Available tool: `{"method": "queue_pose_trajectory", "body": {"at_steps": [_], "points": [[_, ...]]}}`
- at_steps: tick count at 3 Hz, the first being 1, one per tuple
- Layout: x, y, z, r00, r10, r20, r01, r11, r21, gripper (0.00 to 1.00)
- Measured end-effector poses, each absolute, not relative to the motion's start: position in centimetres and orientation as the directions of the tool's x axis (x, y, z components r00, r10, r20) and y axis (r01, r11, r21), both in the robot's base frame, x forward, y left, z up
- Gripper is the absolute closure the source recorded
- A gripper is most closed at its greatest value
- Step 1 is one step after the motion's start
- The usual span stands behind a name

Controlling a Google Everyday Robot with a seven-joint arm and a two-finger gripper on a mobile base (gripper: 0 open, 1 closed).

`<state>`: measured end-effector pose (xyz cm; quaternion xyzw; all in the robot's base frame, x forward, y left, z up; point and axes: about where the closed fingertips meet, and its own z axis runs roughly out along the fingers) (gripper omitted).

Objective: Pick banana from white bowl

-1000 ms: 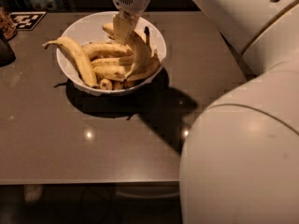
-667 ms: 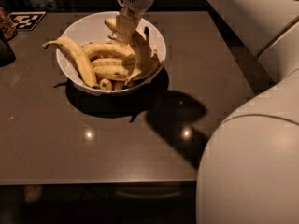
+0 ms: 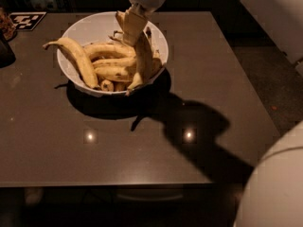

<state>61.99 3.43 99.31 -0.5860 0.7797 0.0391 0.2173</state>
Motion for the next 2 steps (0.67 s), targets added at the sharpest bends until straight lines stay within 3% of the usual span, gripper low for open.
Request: {"method": "queue_pose_trajectory", "body": {"at_steps": [2], "points": [[58.2,0.2,101.0,-0.169,-0.853,-0.493,-0.939,0.291,-0.181,1.0]]}}
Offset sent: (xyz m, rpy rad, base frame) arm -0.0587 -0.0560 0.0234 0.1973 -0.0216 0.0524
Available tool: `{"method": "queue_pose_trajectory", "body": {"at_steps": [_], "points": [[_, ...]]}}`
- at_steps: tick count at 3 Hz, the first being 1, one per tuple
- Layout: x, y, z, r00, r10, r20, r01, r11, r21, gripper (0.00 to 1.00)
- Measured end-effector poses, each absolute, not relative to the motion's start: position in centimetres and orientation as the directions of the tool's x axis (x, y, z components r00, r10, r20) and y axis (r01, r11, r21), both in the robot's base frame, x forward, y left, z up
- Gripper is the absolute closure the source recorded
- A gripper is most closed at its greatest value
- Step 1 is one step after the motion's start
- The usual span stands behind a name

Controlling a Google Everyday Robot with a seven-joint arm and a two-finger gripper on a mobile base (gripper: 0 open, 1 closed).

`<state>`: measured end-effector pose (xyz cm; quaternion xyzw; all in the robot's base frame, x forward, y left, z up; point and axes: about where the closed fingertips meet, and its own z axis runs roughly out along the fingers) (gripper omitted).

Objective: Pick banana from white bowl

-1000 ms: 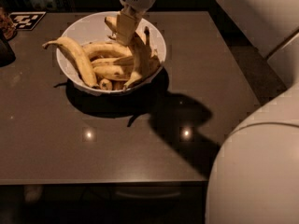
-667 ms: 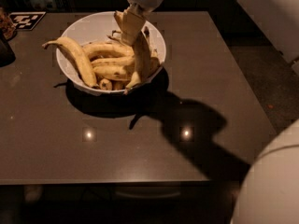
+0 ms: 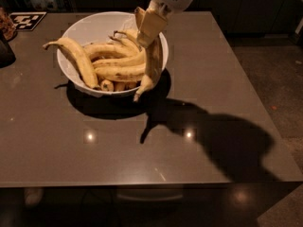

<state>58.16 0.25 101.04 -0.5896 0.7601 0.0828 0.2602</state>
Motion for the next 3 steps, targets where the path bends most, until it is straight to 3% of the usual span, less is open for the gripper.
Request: {"method": "queue_pose_trajectory", "body": {"at_steps": [3], "points": [[53.6,-3.2,100.8,-0.154,-0.764,-0.627,-0.952,0.286,-0.114,1.0]]}}
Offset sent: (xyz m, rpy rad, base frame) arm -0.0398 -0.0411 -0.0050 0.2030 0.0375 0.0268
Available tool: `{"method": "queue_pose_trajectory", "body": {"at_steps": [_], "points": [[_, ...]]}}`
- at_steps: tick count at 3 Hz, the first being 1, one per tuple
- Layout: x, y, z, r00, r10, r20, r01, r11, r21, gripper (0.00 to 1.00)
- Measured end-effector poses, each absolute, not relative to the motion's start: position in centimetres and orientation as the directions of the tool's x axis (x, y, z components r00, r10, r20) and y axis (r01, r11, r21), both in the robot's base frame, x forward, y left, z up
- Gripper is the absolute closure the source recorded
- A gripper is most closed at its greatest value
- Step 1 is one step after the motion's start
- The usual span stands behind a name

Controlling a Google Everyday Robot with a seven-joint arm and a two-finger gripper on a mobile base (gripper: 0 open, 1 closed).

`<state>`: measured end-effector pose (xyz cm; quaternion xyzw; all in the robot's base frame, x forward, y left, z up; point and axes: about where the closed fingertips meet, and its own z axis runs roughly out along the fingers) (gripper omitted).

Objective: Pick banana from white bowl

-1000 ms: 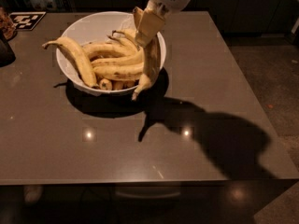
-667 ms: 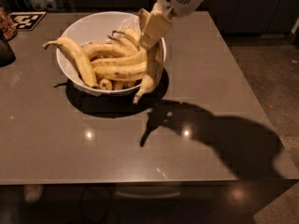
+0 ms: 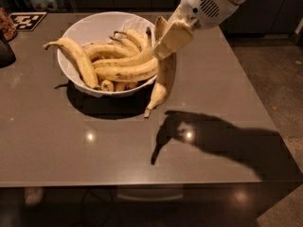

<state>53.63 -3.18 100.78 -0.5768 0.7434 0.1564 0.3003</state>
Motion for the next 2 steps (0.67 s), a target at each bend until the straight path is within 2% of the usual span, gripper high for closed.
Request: {"method": "queue_pose_trajectory", "body": {"at_steps": [1,2], "points": [[50.15,-5.85,99.99,-0.198,-0.721,-0.664,-0.939,0.333,-0.081,1.0],[50.09,-5.92,99.92,-0.201,-0.721,-0.663,-0.939,0.334,-0.079,1.0]]}}
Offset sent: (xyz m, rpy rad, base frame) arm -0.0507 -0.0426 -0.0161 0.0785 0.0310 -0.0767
